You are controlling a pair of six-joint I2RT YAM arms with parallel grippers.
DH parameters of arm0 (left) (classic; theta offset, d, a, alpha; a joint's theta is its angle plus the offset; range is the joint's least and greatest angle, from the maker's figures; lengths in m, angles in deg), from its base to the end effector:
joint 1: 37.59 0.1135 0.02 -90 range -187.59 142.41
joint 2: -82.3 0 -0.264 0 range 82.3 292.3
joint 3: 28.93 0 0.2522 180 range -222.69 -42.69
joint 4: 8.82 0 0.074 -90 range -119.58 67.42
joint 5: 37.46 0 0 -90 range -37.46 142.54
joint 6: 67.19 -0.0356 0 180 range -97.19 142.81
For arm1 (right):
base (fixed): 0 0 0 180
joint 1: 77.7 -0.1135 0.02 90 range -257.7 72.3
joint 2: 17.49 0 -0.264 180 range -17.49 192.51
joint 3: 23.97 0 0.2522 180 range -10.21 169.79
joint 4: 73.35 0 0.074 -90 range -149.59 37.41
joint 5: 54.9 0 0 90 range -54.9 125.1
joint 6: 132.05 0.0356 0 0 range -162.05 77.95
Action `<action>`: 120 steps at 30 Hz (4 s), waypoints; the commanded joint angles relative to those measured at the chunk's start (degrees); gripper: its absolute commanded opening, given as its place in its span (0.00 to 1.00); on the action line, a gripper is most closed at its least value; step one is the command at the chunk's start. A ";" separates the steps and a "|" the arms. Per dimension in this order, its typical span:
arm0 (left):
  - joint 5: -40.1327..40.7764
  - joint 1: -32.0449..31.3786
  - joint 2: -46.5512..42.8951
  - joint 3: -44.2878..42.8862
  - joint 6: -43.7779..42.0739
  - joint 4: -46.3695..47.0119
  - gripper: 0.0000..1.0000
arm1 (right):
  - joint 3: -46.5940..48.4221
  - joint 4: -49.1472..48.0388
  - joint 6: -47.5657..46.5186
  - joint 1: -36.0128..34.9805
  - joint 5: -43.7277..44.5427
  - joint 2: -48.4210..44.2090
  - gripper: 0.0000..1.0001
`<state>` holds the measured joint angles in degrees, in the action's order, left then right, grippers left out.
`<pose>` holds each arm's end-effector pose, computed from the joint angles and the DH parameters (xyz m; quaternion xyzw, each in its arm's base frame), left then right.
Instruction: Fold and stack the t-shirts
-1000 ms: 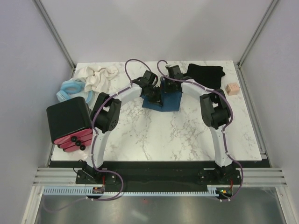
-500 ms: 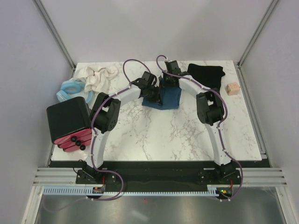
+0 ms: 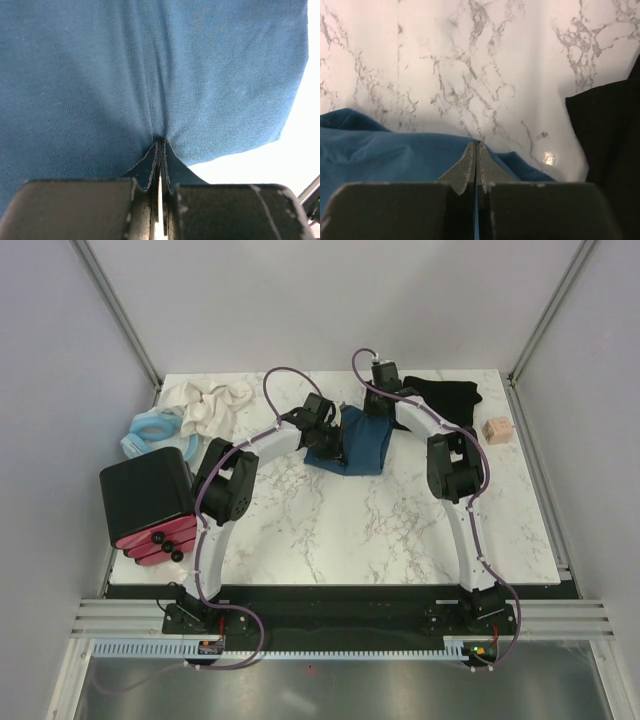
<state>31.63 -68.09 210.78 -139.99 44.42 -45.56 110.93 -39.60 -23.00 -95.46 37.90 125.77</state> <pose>0.4138 -0.2585 0.1577 0.1282 0.9285 -0.2880 0.1960 0.5361 0.1699 0.1613 0.0202 0.9135 0.1069 0.3920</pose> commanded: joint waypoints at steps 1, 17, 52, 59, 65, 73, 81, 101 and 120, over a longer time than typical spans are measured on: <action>-0.19 -0.61 1.59 2.11 -0.69 -8.75 0.02 | 3.31 -2.93 -1.21 1.85 3.44 2.63 0.00; 1.56 -0.88 -14.74 11.53 0.28 -4.71 0.20 | -0.29 -7.68 -1.90 0.71 -5.79 -12.90 0.12; 3.06 6.42 16.18 -25.22 -1.92 -7.87 0.02 | -52.58 -2.50 5.12 -14.85 6.59 -35.86 0.00; 4.47 7.82 18.73 -27.59 -0.95 -7.87 0.02 | -57.33 -1.18 5.30 -14.85 7.56 -37.96 0.00; 5.08 8.88 20.14 -28.47 -1.13 -7.87 0.02 | -58.48 -0.04 5.03 -14.85 7.47 -42.62 0.00; 5.44 11.07 21.45 -32.07 -0.86 -7.34 0.02 | -58.74 2.51 3.10 -14.85 6.25 -44.56 0.00; 2.98 13.45 20.06 -31.82 -0.16 -6.64 0.02 | -60.15 2.51 3.45 -14.85 3.78 -41.31 0.00; 1.21 9.41 -3.67 -0.26 -4.64 -5.40 0.25 | -20.25 6.20 0.73 -12.48 1.23 -25.85 0.38; 5.35 9.58 -4.91 -8.35 -3.33 -7.51 0.24 | -24.46 3.39 -2.70 -11.42 3.34 -19.96 0.34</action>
<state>36.53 -58.56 202.98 -145.67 42.38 -51.64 84.59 -35.25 -24.18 -107.40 40.75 102.51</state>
